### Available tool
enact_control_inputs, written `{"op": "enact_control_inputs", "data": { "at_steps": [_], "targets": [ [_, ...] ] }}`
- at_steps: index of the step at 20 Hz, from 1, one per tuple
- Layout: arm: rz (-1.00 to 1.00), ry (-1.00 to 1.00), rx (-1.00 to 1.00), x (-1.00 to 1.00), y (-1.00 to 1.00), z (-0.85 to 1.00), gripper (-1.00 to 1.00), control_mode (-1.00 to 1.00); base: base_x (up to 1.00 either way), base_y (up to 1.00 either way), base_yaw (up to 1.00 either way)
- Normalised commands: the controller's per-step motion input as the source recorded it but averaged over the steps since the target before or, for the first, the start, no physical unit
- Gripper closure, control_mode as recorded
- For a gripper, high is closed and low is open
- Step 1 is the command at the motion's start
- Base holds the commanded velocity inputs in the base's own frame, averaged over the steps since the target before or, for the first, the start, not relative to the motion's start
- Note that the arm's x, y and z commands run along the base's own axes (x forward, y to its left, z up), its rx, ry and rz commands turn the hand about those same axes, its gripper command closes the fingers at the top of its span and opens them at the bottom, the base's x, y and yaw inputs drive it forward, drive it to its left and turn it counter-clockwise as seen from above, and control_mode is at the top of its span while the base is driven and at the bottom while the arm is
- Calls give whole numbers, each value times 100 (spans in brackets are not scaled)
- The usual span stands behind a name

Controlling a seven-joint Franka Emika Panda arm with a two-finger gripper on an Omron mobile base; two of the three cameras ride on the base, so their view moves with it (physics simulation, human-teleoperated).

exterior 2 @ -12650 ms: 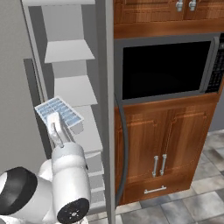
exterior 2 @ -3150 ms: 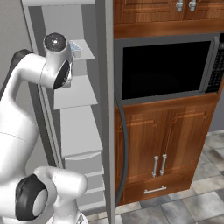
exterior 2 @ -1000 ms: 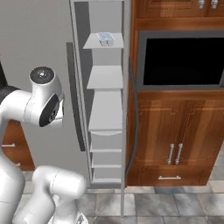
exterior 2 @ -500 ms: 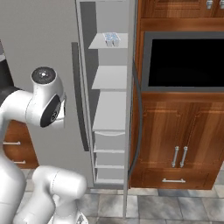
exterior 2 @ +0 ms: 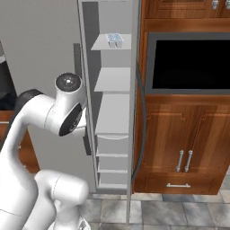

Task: The ice cube tray has been filled with water. Take the tray and place it in the freezer to make ice. Close the freezer door after placing the tray.

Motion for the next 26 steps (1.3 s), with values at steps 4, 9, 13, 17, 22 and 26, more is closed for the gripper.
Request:
{"op": "enact_control_inputs", "data": {
  "at_steps": [4, 9, 13, 17, 22, 26],
  "targets": [
    [0, 0, 0, -8, -56, 0, -100, -100, 0, 0, 0],
    [0, 0, 0, -4, -52, 0, -100, -100, 0, 0, 0],
    [0, -2, 0, -1, -52, 0, -100, -100, 0, 0, 0],
    [0, -8, 0, -3, -67, 0, -100, -100, 0, 0, 0],
    [0, -19, 0, 5, -51, -18, -100, -100, 0, 0, 0],
    [0, -36, -2, 11, -16, -59, -100, -100, 0, 0, 0]
  ]
}}
